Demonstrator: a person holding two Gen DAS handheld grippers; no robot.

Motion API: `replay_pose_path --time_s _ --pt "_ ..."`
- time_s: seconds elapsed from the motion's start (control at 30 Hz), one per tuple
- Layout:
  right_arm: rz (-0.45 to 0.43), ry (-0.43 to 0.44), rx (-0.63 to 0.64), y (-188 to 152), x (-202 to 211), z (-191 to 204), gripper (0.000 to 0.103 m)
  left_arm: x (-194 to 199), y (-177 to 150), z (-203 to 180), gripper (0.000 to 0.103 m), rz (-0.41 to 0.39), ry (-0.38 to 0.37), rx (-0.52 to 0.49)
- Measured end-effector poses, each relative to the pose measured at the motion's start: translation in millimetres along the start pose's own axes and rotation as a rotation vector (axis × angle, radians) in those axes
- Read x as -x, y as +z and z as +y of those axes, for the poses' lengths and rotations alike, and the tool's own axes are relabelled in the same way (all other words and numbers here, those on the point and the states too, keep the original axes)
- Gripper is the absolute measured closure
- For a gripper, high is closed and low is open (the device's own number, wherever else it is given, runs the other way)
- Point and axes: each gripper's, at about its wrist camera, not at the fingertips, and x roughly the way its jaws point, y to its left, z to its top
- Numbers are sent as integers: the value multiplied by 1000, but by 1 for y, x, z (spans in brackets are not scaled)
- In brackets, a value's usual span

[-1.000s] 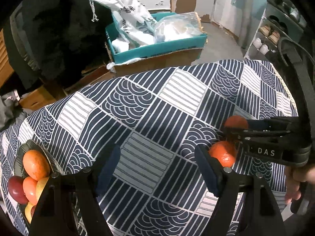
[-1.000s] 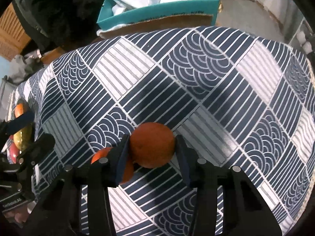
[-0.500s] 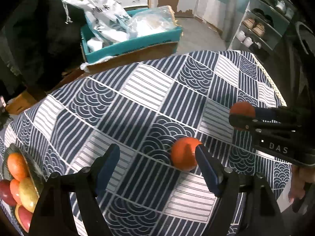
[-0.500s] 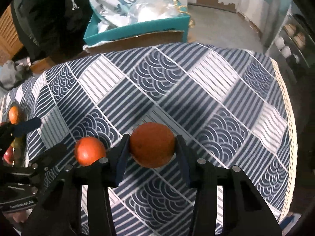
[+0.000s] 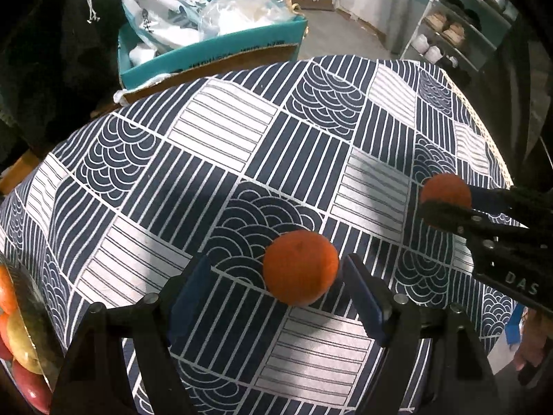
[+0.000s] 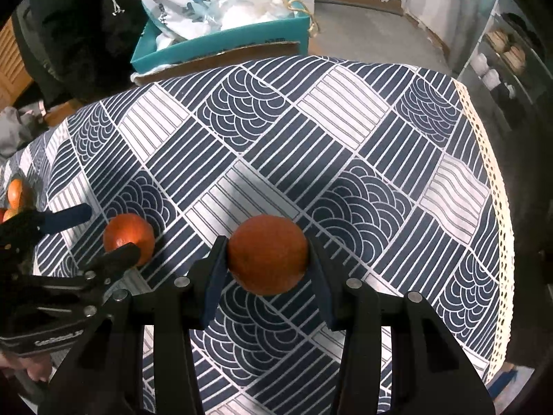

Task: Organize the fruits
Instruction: 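Lift and carry both tangerines toward the glass bowl with both tools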

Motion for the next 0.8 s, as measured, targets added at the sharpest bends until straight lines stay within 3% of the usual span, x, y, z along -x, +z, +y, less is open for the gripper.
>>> replay_pose_path --time_s 0.1,0.17,0.23,0.4,0.8 --pt "3 3 5 -1 -1 0 58 -4 -1 -2 33 8 -22 -8" --pt "5 4 11 -1 -2 0 58 -5 -2 -4 50 13 -59 -18" --pt "6 5 13 -1 -3 1 58 -4 -2 -8 56 8 -66 -31" --pt "-4 5 18 1 -1 2 58 2 -5 -13 57 -12 -13 -62" --pt "-71 -7 51 7 28 10 58 45 0 -1 57 -95 -6 -16"
